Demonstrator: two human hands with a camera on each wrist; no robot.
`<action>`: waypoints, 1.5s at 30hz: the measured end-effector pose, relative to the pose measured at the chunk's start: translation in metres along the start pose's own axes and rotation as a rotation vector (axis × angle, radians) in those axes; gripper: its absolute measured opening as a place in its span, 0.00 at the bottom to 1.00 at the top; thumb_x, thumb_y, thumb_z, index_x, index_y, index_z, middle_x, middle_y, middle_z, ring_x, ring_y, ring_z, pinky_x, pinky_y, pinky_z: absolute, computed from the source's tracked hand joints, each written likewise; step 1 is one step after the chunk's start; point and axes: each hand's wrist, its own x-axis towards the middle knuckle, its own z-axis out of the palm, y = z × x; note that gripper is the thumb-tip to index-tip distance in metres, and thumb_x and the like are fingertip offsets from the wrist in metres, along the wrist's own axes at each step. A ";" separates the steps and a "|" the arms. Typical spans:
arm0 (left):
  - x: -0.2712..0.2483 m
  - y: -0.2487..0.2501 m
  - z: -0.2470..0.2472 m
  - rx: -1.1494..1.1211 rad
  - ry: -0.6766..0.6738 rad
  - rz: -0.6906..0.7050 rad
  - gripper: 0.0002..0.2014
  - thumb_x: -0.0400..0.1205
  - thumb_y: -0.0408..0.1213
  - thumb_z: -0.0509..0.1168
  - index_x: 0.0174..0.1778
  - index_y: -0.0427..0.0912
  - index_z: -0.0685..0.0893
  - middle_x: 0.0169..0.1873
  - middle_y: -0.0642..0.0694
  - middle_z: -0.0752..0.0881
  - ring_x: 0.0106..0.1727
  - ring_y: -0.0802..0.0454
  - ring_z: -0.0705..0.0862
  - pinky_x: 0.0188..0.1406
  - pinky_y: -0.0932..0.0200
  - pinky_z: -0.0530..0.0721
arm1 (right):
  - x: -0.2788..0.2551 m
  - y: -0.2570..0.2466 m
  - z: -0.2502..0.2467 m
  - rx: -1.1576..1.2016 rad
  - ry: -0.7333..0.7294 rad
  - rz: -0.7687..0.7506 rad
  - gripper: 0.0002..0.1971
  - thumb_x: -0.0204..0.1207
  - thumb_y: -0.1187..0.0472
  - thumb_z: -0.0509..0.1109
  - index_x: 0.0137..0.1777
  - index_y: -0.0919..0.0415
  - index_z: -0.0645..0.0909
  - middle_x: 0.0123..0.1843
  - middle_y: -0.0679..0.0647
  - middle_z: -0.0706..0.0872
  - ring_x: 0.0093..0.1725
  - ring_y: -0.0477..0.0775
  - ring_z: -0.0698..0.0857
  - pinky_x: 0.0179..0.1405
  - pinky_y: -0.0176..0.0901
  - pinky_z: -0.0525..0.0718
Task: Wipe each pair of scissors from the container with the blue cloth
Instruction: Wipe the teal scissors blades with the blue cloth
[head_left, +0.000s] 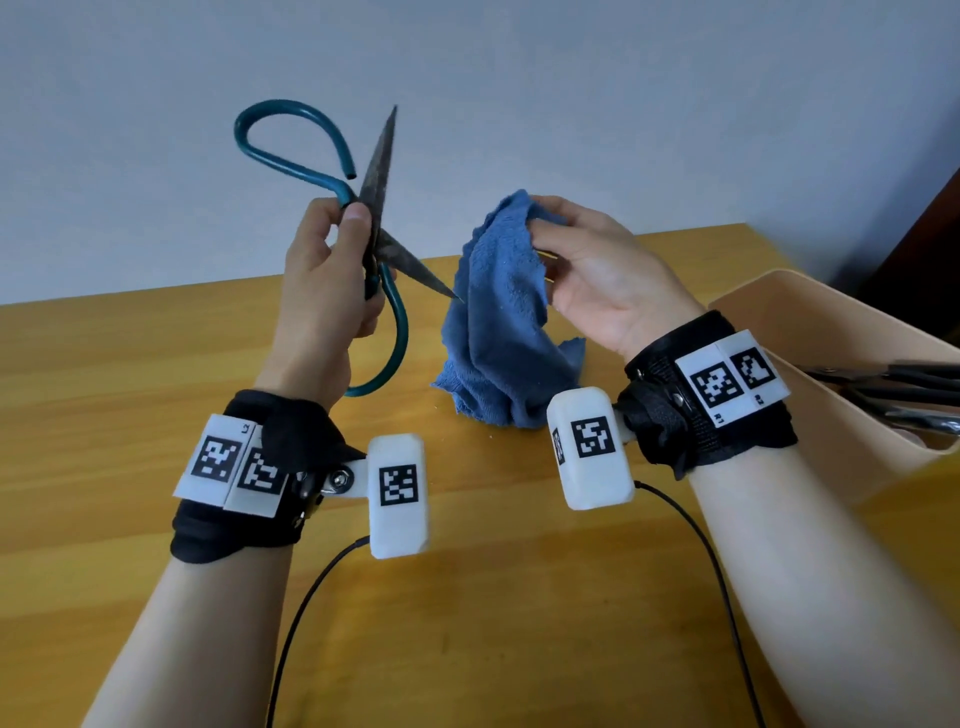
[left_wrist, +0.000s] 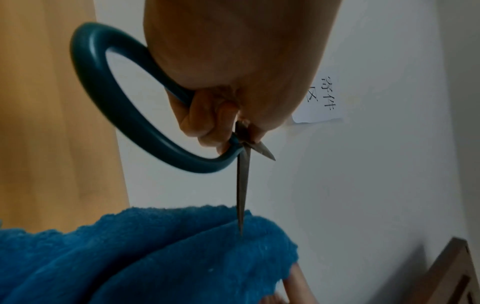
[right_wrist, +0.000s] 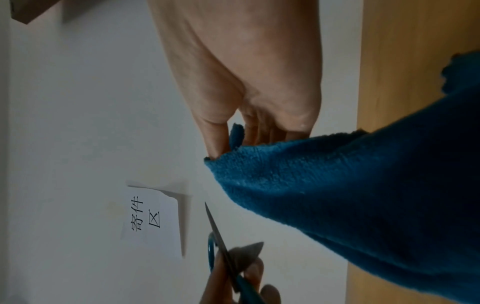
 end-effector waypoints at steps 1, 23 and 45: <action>-0.001 0.000 0.003 0.027 -0.028 0.006 0.09 0.92 0.42 0.55 0.47 0.46 0.70 0.37 0.41 0.81 0.20 0.55 0.60 0.21 0.57 0.57 | 0.000 0.002 0.001 -0.011 -0.018 0.005 0.07 0.81 0.73 0.68 0.55 0.63 0.82 0.50 0.61 0.87 0.46 0.54 0.85 0.47 0.44 0.84; -0.013 -0.004 0.026 0.147 -0.180 0.053 0.09 0.92 0.32 0.50 0.49 0.44 0.72 0.22 0.56 0.71 0.18 0.61 0.64 0.16 0.70 0.63 | -0.008 0.025 0.023 -0.403 -0.036 -0.053 0.07 0.75 0.68 0.78 0.51 0.70 0.88 0.47 0.62 0.92 0.45 0.56 0.90 0.52 0.47 0.89; -0.011 -0.004 0.025 0.165 -0.130 0.000 0.09 0.93 0.41 0.54 0.50 0.42 0.73 0.18 0.60 0.73 0.16 0.63 0.65 0.15 0.70 0.64 | -0.008 0.027 0.024 -0.490 -0.041 -0.038 0.10 0.75 0.66 0.79 0.52 0.70 0.87 0.40 0.57 0.90 0.38 0.47 0.88 0.40 0.36 0.86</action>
